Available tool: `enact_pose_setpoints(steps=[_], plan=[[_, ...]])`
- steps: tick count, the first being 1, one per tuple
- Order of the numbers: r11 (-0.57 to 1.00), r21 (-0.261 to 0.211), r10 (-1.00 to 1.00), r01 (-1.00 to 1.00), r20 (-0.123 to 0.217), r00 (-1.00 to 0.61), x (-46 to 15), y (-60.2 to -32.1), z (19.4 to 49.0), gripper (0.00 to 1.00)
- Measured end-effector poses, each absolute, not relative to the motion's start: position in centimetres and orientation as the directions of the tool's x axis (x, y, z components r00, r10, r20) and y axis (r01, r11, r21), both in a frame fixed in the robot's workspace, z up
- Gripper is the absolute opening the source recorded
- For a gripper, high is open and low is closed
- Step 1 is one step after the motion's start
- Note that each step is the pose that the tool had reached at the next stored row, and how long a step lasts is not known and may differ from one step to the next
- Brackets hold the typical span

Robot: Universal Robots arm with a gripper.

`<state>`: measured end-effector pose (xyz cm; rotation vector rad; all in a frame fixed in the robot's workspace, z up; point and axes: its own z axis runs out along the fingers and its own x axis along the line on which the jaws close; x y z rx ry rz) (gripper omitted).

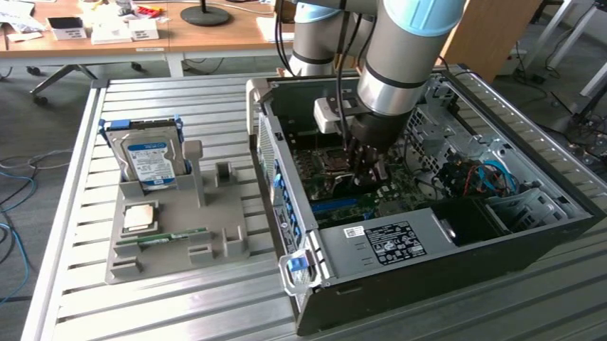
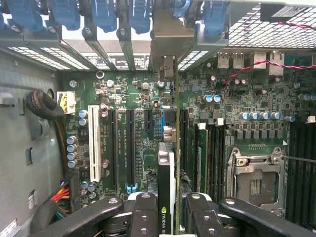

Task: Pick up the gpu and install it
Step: 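Insert the gpu into the slot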

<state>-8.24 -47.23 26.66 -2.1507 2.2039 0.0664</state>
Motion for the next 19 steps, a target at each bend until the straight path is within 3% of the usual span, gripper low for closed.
enact_pose_setpoints(steps=[19], plan=[[0.025,-0.012,-0.997,-1.000,-0.074,-0.024,-8.41,-47.23,26.17,0.27]])
